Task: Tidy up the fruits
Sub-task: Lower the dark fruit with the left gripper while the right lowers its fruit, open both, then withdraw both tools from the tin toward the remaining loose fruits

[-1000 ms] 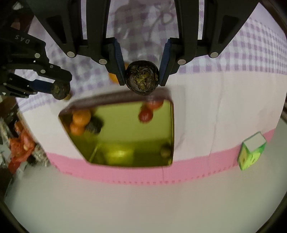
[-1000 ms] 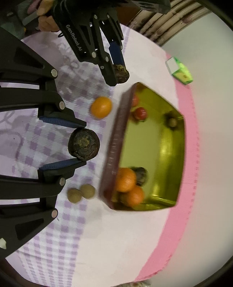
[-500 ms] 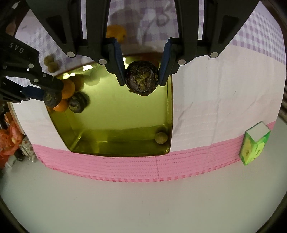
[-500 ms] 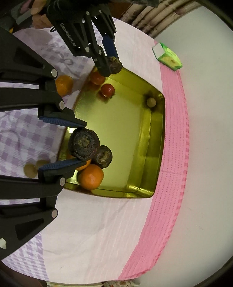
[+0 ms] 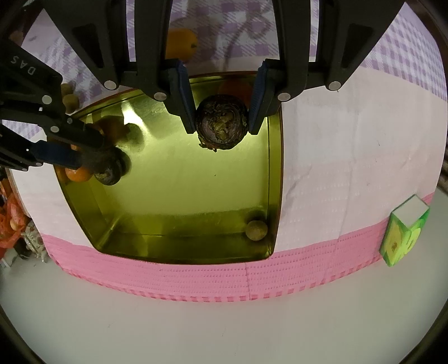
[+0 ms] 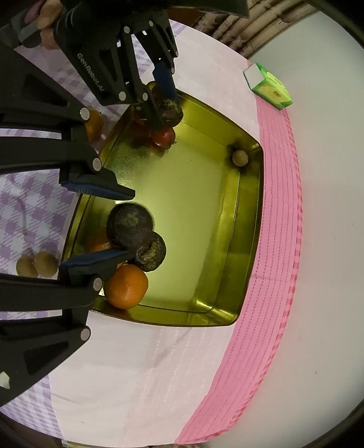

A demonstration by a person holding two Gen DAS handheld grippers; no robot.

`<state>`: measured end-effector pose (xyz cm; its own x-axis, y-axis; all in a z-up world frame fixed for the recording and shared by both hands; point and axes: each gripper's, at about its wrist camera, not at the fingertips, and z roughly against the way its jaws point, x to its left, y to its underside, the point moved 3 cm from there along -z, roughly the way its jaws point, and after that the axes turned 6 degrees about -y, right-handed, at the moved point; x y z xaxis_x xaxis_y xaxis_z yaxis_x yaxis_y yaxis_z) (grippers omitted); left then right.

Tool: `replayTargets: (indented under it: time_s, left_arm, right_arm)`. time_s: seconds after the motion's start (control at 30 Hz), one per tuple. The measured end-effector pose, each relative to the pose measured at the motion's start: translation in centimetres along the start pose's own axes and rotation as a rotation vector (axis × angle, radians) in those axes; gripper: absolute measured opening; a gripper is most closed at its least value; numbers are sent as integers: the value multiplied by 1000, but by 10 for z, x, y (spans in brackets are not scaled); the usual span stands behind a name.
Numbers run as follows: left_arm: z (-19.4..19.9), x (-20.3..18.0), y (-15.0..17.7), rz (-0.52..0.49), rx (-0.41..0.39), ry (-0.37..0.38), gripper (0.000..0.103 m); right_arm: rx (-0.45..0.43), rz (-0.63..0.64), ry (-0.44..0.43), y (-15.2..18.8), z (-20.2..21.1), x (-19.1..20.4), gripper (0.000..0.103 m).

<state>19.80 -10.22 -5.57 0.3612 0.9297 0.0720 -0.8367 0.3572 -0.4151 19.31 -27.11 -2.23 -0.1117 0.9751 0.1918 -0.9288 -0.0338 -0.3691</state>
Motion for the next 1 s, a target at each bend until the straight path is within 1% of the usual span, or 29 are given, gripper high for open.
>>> replayTargets:
  time_s: [0.27, 0.43, 0.47, 0.57, 0.87, 1.0]
  left_arm:
    - [0, 3, -2, 13, 6, -3, 39]
    - [4, 2, -1, 20, 8, 12, 40]
    - [6, 1, -1, 14, -1, 14, 41]
    - [14, -2, -1, 4, -21, 10, 50]
    - [39, -3, 2, 9, -58, 6, 50]
    - [54, 4, 8, 26, -75, -2, 50]
  right_arm:
    - [-10, -7, -11, -3, 2, 0, 34]
    - [-19, -9, -10, 1, 9, 1, 34]
    - [-20, -10, -12, 1, 10, 1, 34]
    - [-28, -11, -8, 2, 14, 2, 34]
    - [-70, -12, -10, 9, 38, 8, 34]
    - [-87, -13, -6, 16, 50, 10, 34]
